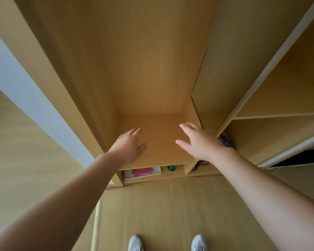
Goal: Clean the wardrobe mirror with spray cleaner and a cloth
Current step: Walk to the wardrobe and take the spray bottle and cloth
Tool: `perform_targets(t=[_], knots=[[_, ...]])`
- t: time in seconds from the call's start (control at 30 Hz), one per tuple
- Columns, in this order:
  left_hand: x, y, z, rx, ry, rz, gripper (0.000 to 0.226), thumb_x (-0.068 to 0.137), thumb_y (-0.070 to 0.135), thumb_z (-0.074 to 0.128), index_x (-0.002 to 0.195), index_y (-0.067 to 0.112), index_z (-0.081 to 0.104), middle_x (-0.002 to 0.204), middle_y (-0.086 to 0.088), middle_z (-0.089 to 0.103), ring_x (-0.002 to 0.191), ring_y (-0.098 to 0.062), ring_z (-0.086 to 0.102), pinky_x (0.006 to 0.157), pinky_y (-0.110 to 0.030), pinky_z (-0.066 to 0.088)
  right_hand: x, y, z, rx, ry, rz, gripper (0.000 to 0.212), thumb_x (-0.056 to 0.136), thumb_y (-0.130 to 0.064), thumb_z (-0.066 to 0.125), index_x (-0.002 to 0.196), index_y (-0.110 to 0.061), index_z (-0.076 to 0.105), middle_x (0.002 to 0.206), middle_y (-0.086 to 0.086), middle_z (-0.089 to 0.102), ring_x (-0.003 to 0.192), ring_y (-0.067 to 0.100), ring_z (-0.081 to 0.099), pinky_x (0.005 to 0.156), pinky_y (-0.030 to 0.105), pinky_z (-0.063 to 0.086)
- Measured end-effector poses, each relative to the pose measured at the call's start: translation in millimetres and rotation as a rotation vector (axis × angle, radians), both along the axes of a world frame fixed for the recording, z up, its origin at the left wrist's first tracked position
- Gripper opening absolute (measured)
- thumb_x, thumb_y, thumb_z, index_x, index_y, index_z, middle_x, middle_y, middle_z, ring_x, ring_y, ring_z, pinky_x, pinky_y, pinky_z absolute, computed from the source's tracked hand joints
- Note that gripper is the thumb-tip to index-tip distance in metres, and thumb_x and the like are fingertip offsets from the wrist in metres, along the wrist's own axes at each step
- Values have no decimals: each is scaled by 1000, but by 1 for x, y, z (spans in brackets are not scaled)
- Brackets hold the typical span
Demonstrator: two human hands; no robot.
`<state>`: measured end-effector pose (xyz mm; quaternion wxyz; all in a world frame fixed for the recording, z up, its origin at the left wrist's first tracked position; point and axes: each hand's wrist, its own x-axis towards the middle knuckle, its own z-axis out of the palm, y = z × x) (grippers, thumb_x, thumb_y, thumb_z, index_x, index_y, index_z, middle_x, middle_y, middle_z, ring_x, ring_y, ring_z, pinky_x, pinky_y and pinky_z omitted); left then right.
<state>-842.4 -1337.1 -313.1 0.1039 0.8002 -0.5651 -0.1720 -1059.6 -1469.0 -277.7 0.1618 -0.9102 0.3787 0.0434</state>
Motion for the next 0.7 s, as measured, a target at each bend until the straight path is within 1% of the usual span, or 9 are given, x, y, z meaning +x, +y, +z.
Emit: perform_targets(t=[0.17, 0.33, 0.4, 0.53, 0.7], knots=[[-14, -13, -12, -14, -7, 103, 61, 97, 44, 46, 149, 18, 27, 152, -6, 35, 137, -28, 34, 110, -36, 26, 8, -35, -22, 32, -23, 96, 66, 96, -55, 40, 152, -26, 21, 160, -2, 19, 142, 21, 31, 106, 39, 41], [-31, -22, -39, 22, -17, 207, 64, 97, 44, 45, 150, 15, 26, 154, -8, 34, 139, -29, 32, 111, -37, 24, 14, -60, -51, 52, -25, 211, 65, 96, -55, 40, 151, -25, 22, 160, -1, 21, 142, 22, 32, 105, 39, 40], [-35, -25, -53, 9, -17, 233, 63, 97, 45, 46, 149, 14, 28, 152, -8, 36, 138, -30, 34, 110, -38, 26, 14, -66, -66, 62, -33, 239, 64, 97, -53, 41, 151, -24, 23, 159, -1, 22, 142, 22, 32, 106, 39, 40], [-36, -28, -95, 1, -25, 240, 59, 96, 45, 47, 146, 15, 33, 149, -8, 41, 136, -29, 37, 109, -38, 28, 14, -72, -107, 74, -43, 273, 64, 97, -51, 42, 150, -21, 25, 157, 0, 26, 137, 22, 37, 101, 37, 42], [-31, -21, -168, 25, -18, 231, 58, 96, 45, 46, 146, 16, 33, 148, -6, 42, 136, -28, 37, 109, -38, 28, 15, -67, -179, 89, -32, 266, 63, 97, -49, 43, 150, -20, 27, 155, -1, 29, 135, 22, 39, 99, 35, 41]])
